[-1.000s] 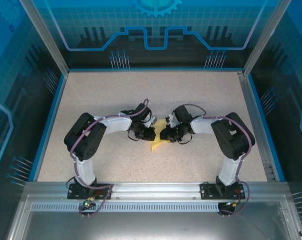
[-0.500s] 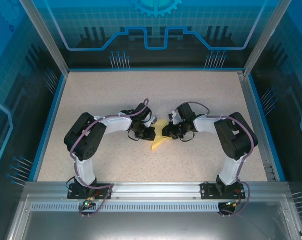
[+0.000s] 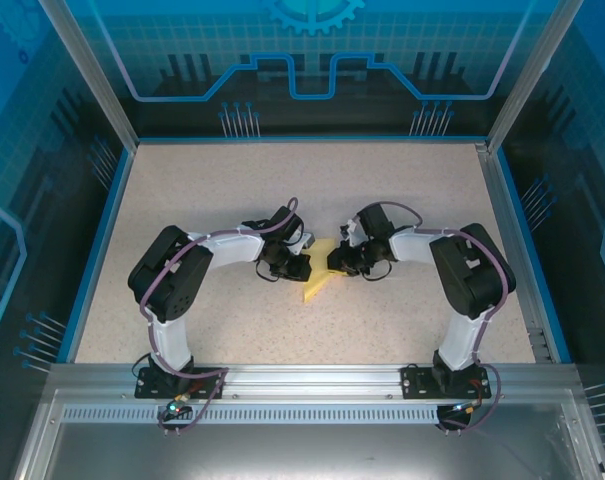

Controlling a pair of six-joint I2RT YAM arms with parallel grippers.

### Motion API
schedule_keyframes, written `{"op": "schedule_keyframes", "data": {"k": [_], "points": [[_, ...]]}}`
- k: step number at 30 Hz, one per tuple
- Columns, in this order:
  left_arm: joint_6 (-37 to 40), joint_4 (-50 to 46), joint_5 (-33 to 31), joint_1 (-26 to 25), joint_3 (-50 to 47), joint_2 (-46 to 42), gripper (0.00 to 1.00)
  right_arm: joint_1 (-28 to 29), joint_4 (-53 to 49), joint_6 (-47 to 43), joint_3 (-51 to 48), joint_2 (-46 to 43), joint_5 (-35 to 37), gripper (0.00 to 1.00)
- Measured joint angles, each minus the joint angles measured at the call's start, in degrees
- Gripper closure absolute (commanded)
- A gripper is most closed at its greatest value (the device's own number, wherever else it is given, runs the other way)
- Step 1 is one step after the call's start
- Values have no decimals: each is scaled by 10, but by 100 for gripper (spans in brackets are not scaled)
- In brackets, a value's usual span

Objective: Fold a paper plane with a square sheet of paper (pick it up from the middle)
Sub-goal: Third fold the triangle at the center of the table.

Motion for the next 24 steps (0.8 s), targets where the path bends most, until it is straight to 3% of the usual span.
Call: {"op": "schedule_keyframes", "data": {"k": [16, 24], "points": [[0, 0, -3, 0, 0, 0, 91, -14, -11, -10, 19, 28, 7, 81], [0, 0, -4, 0, 0, 0, 91, -10, -21, -5, -2, -57, 17, 84]]}}
